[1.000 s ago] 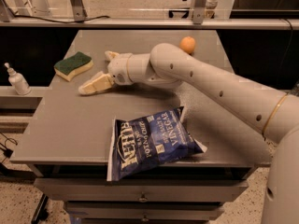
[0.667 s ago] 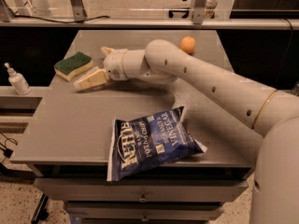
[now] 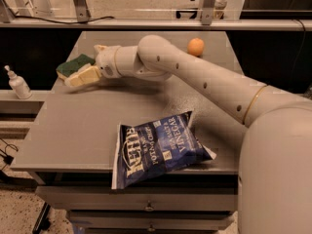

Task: Move sponge near orange

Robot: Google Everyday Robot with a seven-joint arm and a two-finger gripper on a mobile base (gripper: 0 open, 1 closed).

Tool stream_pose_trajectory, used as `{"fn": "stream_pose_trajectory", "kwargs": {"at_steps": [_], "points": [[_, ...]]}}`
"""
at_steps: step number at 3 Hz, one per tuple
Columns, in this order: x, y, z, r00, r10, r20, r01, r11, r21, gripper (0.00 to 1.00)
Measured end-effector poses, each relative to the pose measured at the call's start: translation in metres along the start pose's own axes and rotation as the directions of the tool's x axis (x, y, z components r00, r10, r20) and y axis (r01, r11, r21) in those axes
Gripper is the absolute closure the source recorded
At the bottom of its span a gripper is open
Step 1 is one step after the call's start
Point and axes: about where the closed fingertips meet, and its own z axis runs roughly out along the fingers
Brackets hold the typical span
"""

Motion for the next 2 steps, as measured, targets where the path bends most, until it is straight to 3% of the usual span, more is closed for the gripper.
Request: {"fn": "stream_pose_trajectory", "kwargs": {"at_steps": [2], "points": [[0.0115,0.0023,0.0129,0.999,0.036,-0.018,-0.036,0.9993,-0.008,0.35]]}}
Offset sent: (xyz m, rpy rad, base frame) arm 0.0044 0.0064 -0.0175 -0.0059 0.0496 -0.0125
